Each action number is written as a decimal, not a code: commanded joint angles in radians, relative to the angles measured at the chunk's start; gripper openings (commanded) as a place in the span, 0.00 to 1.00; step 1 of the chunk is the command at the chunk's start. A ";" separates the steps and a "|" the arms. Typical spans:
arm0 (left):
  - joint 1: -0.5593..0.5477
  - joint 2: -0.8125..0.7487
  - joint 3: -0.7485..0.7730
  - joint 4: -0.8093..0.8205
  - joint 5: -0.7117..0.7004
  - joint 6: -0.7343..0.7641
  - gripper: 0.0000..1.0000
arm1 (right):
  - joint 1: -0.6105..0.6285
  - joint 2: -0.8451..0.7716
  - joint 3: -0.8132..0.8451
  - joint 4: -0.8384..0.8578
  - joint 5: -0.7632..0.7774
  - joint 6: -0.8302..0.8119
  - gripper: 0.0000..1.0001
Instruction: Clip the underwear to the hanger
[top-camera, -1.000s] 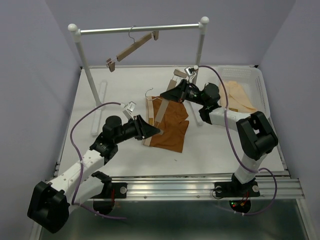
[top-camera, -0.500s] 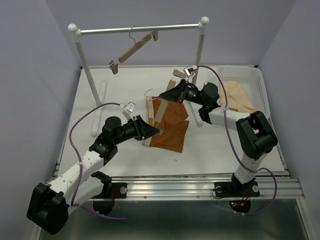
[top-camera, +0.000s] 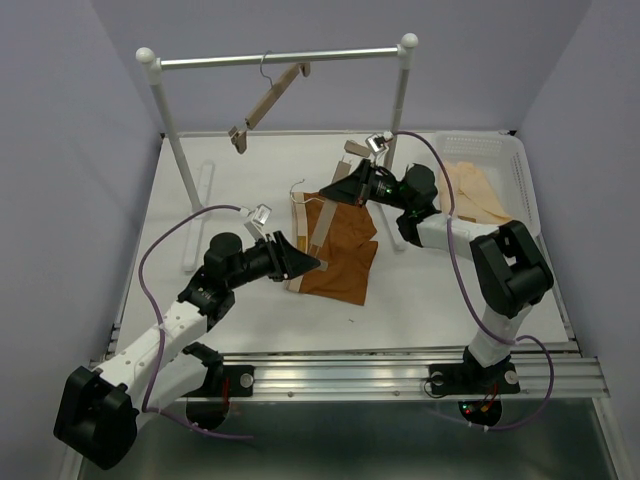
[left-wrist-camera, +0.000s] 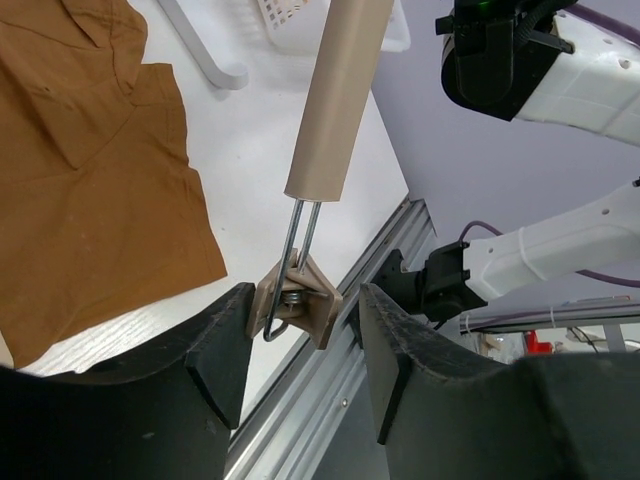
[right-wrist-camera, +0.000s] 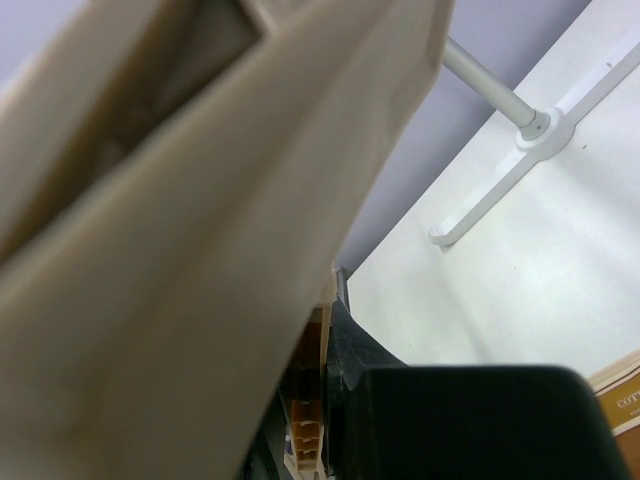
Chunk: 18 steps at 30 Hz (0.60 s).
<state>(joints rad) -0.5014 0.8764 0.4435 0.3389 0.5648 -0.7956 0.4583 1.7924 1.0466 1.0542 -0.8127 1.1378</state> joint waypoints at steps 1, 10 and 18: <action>0.003 -0.016 0.043 0.081 0.047 0.009 0.53 | -0.004 0.015 0.039 0.046 -0.008 -0.027 0.01; 0.001 -0.022 0.029 0.115 0.053 0.012 0.00 | -0.004 0.059 0.062 0.089 -0.046 0.025 0.01; 0.001 -0.129 -0.005 0.144 0.000 0.010 0.00 | -0.004 0.067 0.075 0.059 -0.049 0.010 0.03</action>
<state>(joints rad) -0.5018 0.8143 0.4271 0.3466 0.5777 -0.7910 0.4522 1.8481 1.0866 1.0786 -0.8616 1.2430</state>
